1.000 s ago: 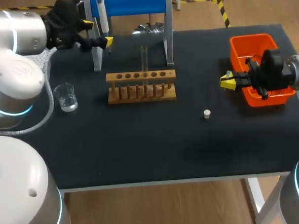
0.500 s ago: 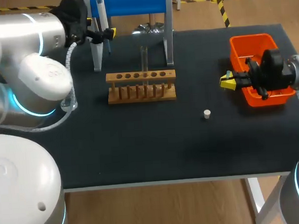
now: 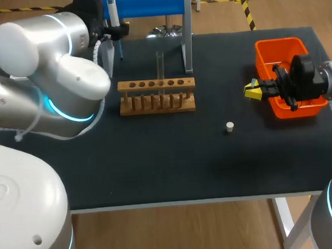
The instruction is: Invert the test tube, pick up the pipette, mount the tip to pipette, aspirate from beaker and dispense into the tube, eject the tip, return the pipette, and cap with the stopper.
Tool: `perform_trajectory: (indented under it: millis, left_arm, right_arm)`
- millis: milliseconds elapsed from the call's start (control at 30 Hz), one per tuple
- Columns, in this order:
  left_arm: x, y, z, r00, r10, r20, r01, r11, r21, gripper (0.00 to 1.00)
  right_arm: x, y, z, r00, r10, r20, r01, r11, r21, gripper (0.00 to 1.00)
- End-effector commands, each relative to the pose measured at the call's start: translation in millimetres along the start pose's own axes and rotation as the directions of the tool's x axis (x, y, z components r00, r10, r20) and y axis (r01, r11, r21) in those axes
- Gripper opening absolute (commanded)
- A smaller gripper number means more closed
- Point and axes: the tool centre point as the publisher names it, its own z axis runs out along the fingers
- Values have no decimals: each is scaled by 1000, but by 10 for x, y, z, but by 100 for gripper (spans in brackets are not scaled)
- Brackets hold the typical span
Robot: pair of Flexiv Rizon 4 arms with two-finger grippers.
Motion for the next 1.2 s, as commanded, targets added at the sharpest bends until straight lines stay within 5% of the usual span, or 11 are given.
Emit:
perform_trajectory:
  millis: [33, 1200]
  left_arm:
    - [6, -8, 185, 991, -9, 134, 7, 1000, 12, 100]
    - [-222, -142, 722, 955, -133, 264, 92, 983, 162, 100]
  right_arm:
    - [10, 4, -4, 1000, -1, 2, 1, 1000, 1, 0]
    - [10, 4, -4, 1000, -1, 2, 1, 1000, 1, 0]
